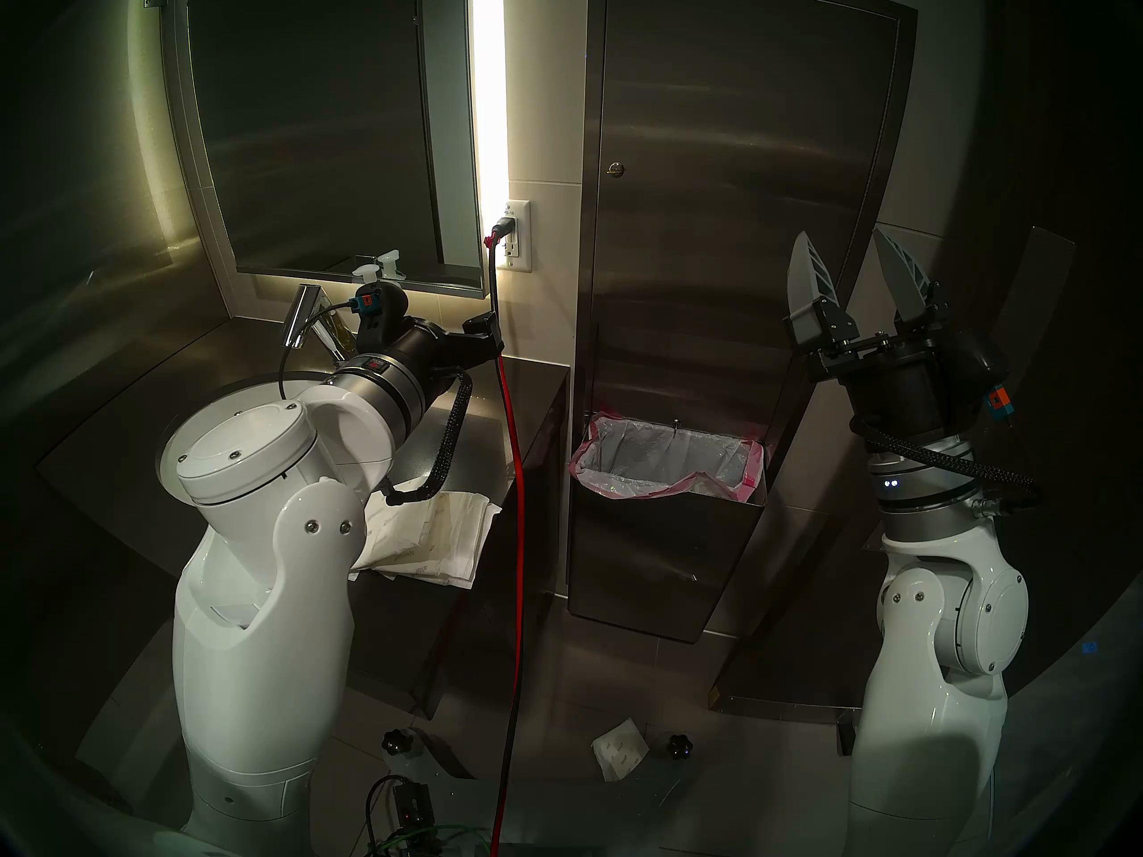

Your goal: Twist key and open towel dispenser

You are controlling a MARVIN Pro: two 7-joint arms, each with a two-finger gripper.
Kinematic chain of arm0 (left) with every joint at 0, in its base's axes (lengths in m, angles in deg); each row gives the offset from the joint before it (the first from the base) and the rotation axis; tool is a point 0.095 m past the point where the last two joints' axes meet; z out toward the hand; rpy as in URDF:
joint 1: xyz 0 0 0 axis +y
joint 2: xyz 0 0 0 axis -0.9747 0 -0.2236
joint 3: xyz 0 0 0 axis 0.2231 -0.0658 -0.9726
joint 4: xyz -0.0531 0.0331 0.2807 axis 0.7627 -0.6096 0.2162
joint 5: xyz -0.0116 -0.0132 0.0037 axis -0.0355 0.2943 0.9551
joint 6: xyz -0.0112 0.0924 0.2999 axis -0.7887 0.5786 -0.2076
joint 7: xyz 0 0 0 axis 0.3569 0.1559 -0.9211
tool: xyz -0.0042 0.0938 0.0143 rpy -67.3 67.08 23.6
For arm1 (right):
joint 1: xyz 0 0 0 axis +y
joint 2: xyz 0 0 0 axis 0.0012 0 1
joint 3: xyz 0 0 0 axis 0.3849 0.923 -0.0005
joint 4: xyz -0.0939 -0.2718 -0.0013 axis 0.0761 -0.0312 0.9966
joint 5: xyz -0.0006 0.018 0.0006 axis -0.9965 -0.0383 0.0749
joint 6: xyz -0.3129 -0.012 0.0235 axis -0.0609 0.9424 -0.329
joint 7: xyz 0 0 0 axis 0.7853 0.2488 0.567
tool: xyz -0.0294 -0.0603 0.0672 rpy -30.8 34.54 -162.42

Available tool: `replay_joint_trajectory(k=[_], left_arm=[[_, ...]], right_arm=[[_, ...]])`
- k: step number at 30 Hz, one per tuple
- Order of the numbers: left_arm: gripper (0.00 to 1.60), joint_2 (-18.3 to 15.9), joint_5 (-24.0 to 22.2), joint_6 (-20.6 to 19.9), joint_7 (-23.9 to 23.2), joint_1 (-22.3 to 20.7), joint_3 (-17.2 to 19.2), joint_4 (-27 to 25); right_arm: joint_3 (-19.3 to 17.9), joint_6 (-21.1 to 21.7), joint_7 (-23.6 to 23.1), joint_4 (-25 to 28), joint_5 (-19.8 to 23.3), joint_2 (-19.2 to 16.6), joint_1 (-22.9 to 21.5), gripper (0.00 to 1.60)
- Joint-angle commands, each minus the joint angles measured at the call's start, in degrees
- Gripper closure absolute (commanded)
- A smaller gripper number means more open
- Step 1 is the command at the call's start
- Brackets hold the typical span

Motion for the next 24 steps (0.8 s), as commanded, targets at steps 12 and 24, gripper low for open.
replay_joint_trajectory(k=[12, 24], left_arm=[[0.00, -0.1, 0.0, 0.1, 0.0, -0.4, 0.1, -0.4], [0.00, -0.1, 0.0, 0.1, 0.0, -0.3, 0.1, -0.4]], right_arm=[[3.4, -8.9, -2.8, -7.1, -5.1, -2.7, -8.1, 0.00], [8.6, -10.2, -2.0, -11.4, -9.8, -11.2, -15.3, 0.00]])
